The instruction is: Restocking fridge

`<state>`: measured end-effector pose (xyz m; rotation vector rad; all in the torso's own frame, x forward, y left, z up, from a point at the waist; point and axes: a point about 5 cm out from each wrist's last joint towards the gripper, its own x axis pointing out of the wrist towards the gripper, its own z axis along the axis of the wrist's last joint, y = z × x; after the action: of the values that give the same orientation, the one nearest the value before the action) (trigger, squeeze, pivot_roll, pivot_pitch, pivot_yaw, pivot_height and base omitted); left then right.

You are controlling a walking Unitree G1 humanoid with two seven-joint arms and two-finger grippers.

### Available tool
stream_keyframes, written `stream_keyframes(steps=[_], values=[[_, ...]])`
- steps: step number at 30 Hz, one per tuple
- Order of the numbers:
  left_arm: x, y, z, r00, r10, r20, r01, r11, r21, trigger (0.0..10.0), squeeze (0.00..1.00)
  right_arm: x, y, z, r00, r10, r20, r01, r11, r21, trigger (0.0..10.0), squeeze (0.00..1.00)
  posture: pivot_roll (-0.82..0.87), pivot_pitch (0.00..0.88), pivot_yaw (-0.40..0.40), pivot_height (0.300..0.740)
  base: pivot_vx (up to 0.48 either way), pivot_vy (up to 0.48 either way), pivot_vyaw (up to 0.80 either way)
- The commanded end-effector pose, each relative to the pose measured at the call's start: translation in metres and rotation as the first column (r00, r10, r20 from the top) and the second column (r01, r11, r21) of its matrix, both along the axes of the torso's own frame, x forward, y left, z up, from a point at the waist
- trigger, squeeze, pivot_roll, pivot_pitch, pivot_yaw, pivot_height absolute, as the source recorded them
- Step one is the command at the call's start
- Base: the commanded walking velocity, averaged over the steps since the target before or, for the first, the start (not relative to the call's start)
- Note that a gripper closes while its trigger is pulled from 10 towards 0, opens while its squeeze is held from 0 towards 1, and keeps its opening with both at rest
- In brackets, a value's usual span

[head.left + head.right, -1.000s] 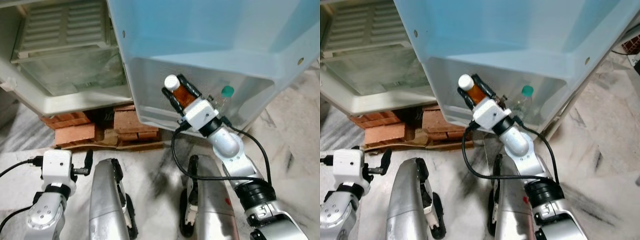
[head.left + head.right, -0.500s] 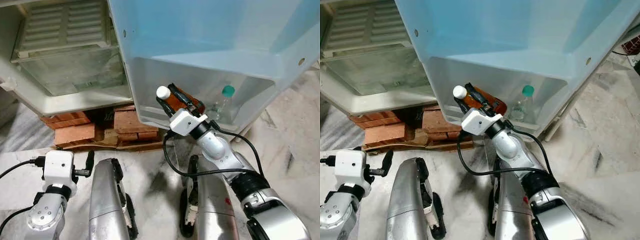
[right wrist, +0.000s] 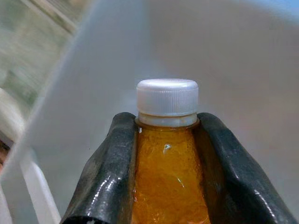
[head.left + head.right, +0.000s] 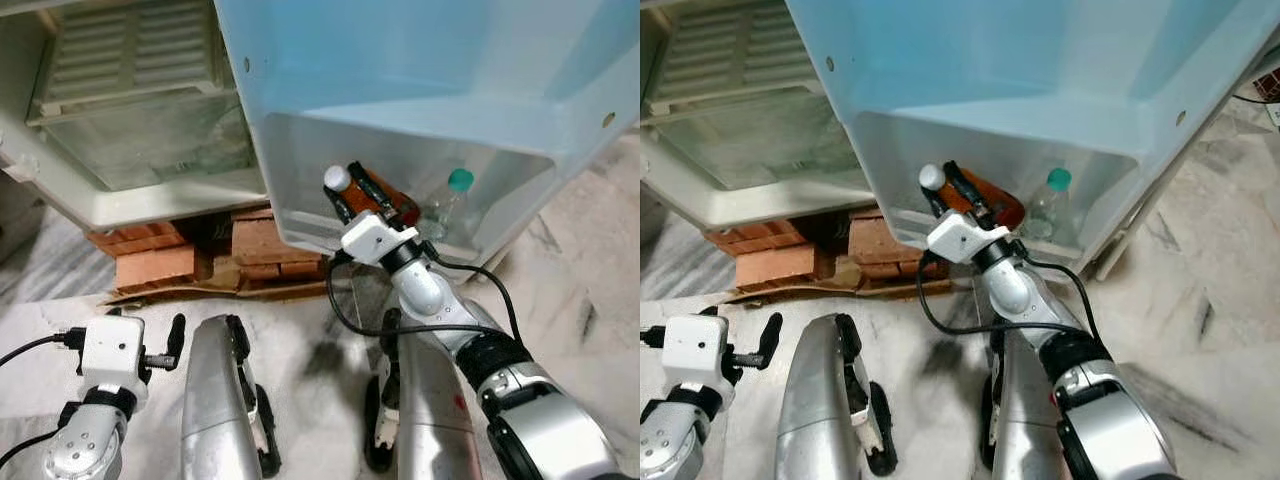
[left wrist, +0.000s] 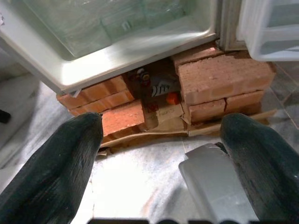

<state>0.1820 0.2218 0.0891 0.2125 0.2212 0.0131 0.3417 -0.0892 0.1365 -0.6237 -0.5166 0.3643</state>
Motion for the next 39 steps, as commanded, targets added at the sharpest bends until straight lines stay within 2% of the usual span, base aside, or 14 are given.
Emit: stream_keyframes(steps=[1, 6, 9, 11, 15, 17, 26, 29, 35, 36, 37, 38, 39], values=[[-0.007, 0.003, -0.001, 0.999, 0.003, -0.032, -0.002, 1.000, 0.018, 10.0, 0.00, -0.004, -0.010, -0.030, 0.984, -0.072, -0.165, 0.079, 0.996, 0.037, 10.0, 0.00, 0.18, 0.336, 0.074, 0.513, 0.000, 0.000, 0.00], [-0.008, 0.003, -0.001, 0.999, 0.000, -0.038, 0.001, 1.000, 0.018, 10.0, 0.00, -0.001, -0.020, -0.036, 0.965, -0.129, -0.228, 0.147, 0.987, 0.066, 10.0, 0.00, 0.18, 0.341, 0.075, 0.513, 0.000, 0.000, 0.00], [-0.008, 0.003, -0.002, 0.999, -0.003, -0.043, 0.004, 1.000, 0.015, 10.0, 0.00, 0.004, -0.034, -0.039, 0.937, -0.209, -0.280, 0.240, 0.968, 0.079, 10.0, 0.00, 0.18, 0.342, 0.072, 0.513, 0.000, 0.000, 0.00], [-0.008, 0.002, -0.002, 0.999, -0.004, -0.045, 0.005, 1.000, 0.013, 10.0, 0.00, 0.008, -0.043, -0.038, 0.921, -0.255, -0.295, 0.289, 0.954, 0.078, 10.0, 0.00, 0.18, 0.339, 0.070, 0.513, 0.000, 0.000, 0.00], [-0.006, 0.002, -0.002, 0.999, -0.005, -0.046, 0.005, 1.000, 0.012, 10.0, 0.00, 0.010, -0.050, -0.037, 0.908, -0.291, -0.301, 0.327, 0.942, 0.077, 10.0, 0.00, 0.18, 0.331, 0.068, 0.513, 0.000, 0.000, 0.00], [-0.004, 0.002, -0.003, 0.999, -0.005, -0.045, 0.006, 1.000, 0.012, 10.0, 0.00, 0.013, -0.061, -0.034, 0.889, -0.346, -0.299, 0.385, 0.919, 0.082, 10.0, 0.00, 0.17, 0.322, 0.067, 0.513, 0.000, 0.000, 0.00], [0.002, 0.003, -0.004, 0.999, -0.010, -0.044, 0.011, 1.000, 0.016, 10.0, 0.00, 0.016, -0.086, -0.032, 0.833, -0.464, -0.301, 0.501, 0.863, 0.056, 10.0, 0.00, 0.16, 0.292, 0.074, 0.513, 0.000, 0.000, 0.00], [0.006, 0.002, -0.003, 0.999, -0.017, -0.044, 0.018, 1.000, 0.018, 10.0, 0.00, 0.017, -0.102, -0.029, 0.793, -0.533, -0.294, 0.569, 0.821, 0.044, 10.0, 0.00, 0.16, 0.287, 0.078, 0.513, 0.000, 0.000, 0.00], [0.010, 0.003, -0.005, 0.998, -0.027, -0.049, 0.028, 0.999, 0.021, 10.0, 0.00, 0.018, -0.117, -0.026, 0.752, -0.576, -0.320, 0.626, 0.776, 0.075, 10.0, 0.00, 0.15, 0.272, 0.092, 0.513, 0.000, 0.000, 0.00], [0.011, 0.003, -0.006, 0.998, -0.030, -0.052, 0.031, 0.999, 0.021, 10.0, 0.00, 0.018, -0.120, -0.026, 0.744, -0.585, -0.323, 0.638, 0.766, 0.082, 10.0, 0.18, 0.15, 0.269, 0.094, 0.513, 0.000, 0.000, 0.00], [0.011, 0.003, -0.007, 0.998, -0.031, -0.054, 0.032, 0.999, 0.021, 10.0, 0.00, 0.017, -0.121, -0.026, 0.741, -0.587, -0.327, 0.642, 0.762, 0.086, 10.0, 0.18, 0.15, 0.269, 0.094, 0.513, 0.000, 0.000, 0.00], [0.011, 0.003, -0.007, 0.998, -0.032, -0.055, 0.034, 0.999, 0.021, 10.0, 0.00, 0.017, -0.124, -0.025, 0.734, -0.596, -0.326, 0.651, 0.754, 0.086, 10.0, 1.00, 0.15, 0.268, 0.095, 0.513, 0.000, 0.000, 0.00], [0.011, 0.003, -0.007, 0.998, -0.033, -0.055, 0.035, 0.999, 0.022, 10.0, 0.00, 0.018, -0.126, -0.025, 0.728, -0.606, -0.322, 0.659, 0.748, 0.083, 10.0, 1.00, 0.15, 0.268, 0.095, 0.513, 0.000, 0.000, 0.00]])
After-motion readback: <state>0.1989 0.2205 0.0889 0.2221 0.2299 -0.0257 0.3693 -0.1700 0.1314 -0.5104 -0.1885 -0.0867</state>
